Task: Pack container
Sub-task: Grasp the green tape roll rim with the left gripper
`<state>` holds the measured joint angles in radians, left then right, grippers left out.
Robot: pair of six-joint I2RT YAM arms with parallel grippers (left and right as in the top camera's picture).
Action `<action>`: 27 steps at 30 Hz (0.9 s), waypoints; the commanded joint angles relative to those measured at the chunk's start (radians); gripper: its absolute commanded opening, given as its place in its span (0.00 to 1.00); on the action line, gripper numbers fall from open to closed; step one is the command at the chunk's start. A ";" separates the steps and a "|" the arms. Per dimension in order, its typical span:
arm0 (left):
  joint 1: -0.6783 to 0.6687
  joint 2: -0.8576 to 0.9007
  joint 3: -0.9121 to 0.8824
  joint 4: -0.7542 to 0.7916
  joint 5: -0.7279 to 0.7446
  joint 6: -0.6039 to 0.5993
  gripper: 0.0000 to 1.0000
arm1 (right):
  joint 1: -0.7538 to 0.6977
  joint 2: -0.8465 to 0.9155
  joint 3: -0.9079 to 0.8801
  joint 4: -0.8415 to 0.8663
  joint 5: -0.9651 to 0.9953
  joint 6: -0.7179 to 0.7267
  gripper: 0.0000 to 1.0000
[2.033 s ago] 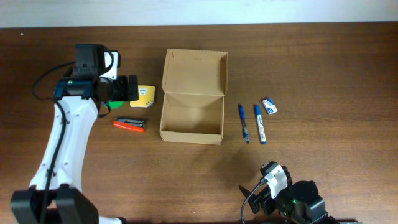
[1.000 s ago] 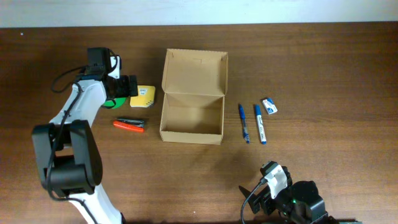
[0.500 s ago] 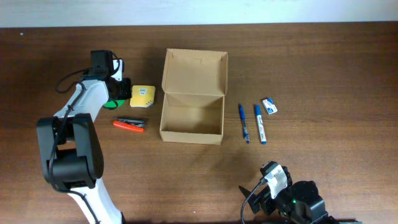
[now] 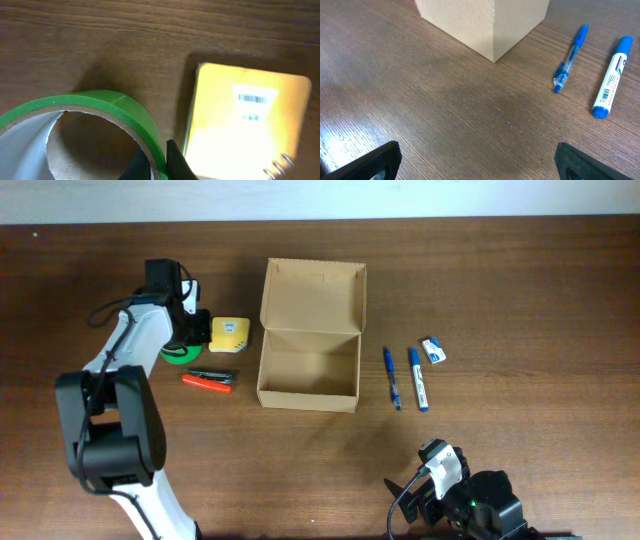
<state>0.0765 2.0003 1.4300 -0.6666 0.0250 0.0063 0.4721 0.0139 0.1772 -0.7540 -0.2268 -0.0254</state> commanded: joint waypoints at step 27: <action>-0.579 -0.669 0.104 -0.364 0.015 -0.330 0.02 | 0.008 -0.011 -0.007 0.003 -0.005 0.008 0.99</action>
<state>-0.4458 1.2903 1.5223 -1.0313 0.0940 -0.2398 0.4721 0.0139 0.1772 -0.7536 -0.2268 -0.0261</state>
